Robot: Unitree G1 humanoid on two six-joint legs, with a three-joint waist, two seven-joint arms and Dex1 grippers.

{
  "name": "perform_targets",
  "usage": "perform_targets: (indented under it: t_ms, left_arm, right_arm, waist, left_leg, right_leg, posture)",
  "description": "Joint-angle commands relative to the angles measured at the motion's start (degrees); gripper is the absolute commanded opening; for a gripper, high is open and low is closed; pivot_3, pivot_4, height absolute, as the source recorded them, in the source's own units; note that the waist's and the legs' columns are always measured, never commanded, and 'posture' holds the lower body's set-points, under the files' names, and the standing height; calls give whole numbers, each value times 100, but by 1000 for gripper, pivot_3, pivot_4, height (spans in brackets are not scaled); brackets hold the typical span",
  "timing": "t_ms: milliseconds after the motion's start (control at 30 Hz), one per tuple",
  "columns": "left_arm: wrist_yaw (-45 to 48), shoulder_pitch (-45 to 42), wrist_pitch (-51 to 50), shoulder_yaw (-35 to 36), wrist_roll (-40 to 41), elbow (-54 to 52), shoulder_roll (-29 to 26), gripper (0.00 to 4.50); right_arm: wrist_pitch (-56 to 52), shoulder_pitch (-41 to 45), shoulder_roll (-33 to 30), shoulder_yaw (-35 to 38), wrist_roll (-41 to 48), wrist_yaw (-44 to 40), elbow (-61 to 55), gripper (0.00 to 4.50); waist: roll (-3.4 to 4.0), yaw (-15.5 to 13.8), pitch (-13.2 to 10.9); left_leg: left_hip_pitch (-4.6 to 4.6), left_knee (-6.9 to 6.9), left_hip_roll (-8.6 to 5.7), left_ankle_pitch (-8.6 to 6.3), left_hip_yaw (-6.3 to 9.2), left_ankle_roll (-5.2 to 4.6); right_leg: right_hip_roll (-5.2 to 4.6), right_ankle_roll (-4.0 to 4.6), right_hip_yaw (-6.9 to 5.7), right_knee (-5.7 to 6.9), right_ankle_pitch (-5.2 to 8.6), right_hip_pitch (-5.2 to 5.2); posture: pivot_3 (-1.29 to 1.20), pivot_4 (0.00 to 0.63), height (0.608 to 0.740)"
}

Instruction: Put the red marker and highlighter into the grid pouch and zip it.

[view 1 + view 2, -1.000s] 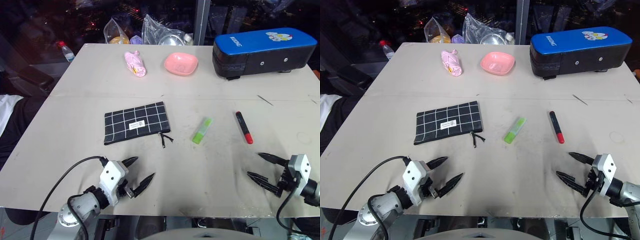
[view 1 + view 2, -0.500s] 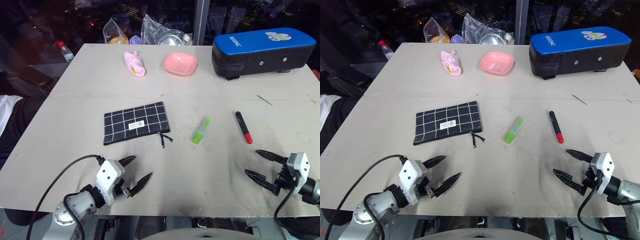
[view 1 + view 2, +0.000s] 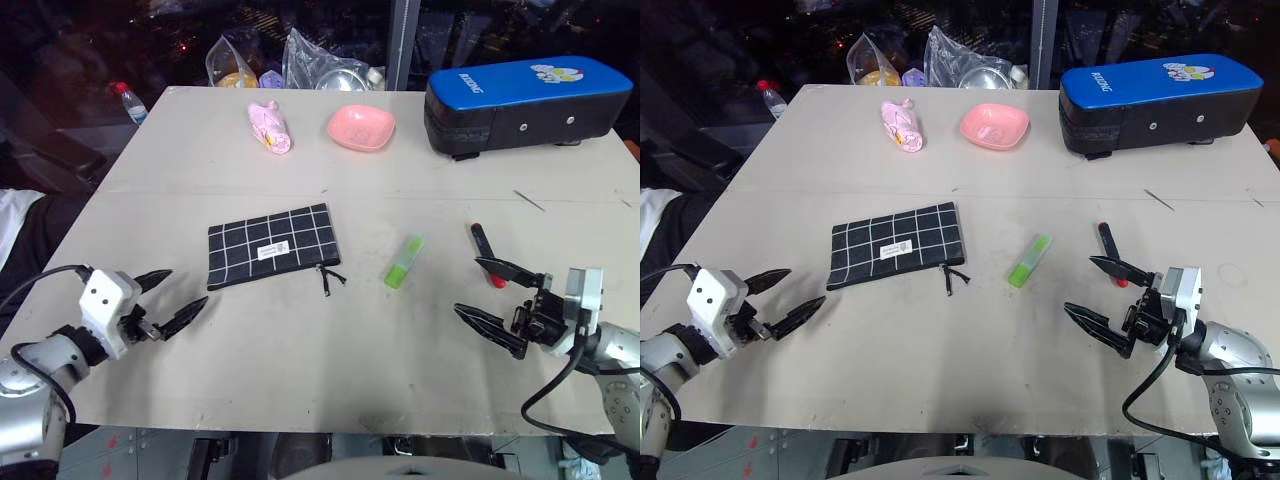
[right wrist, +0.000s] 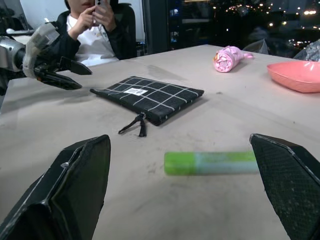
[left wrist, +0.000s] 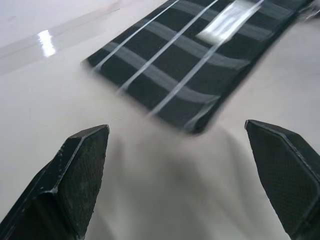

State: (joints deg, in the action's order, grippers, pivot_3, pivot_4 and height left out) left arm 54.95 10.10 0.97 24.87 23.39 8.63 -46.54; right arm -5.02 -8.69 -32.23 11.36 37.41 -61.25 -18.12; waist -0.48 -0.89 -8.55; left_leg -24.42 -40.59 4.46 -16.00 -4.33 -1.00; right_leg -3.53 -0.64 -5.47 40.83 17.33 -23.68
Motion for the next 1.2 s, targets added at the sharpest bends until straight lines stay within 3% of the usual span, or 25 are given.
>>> perform_targets:
  t_ms: [33, 267, 367, 733, 1000, 1200]
  left_arm:
    - [254, -580, 578, -46, -365, 971, -375, 4441]
    - [571, -1433, 1660, -558, -1081, 2373, -692, 4441]
    - [651, -1861, 2830, -1211, -1886, 3034, -917, 4441]
    - [318, -3636, 5807, -2660, -3276, 4425, -777, 4441]
    - [-1039, -4606, 7328, -3214, -4327, 5025, -525, 4441]
    - [-2247, -4938, 7754, -3379, -5118, 5065, -352, 4441]
  right_arm:
    - [-43, 143, 4, -14, 106, 18, -168, 4500]
    - [105, 169, 30, -47, -53, -94, 47, 4500]
    - [163, 77, 83, -43, -88, -54, 26, 4500]
    - [269, -114, 152, -20, -157, 49, -27, 4500]
    - [337, -237, 212, -15, -244, 188, -98, 4500]
    - [364, -240, 273, 54, -310, 491, -87, 4500]
  waist:
    - [-15, -1, -8]
    - [-21, 8, -8]
    - [-21, -8, -6]
    - [14, -119, 11]
    - [11, -137, 11]
    - [4, -116, 8]
  left_leg:
    - [1, 0, 0, 0, 2, 0]
    - [4, 4, 1, 1, -1, 1]
    - [5, 5, 1, 1, -1, 2]
    - [35, 10, -8, 1, -62, 1]
    - [35, 10, -14, 1, -62, 0]
    - [35, 10, -12, 1, -62, 0]
  right_leg:
    - [0, 0, -3, 1, 0, 0]
    - [0, 1, -4, 4, -1, 0]
    - [0, 1, -6, 7, -1, 1]
    - [-9, -1, 13, 15, -2, 17]
    - [-12, -5, 13, 15, -4, 18]
    - [-11, -7, 12, 16, -5, 16]
  posture:
    - [0, 150, 686]
    - [0, 150, 686]
    - [0, 150, 686]
    - [0, 150, 686]
    - [0, 150, 686]
    - [0, 150, 686]
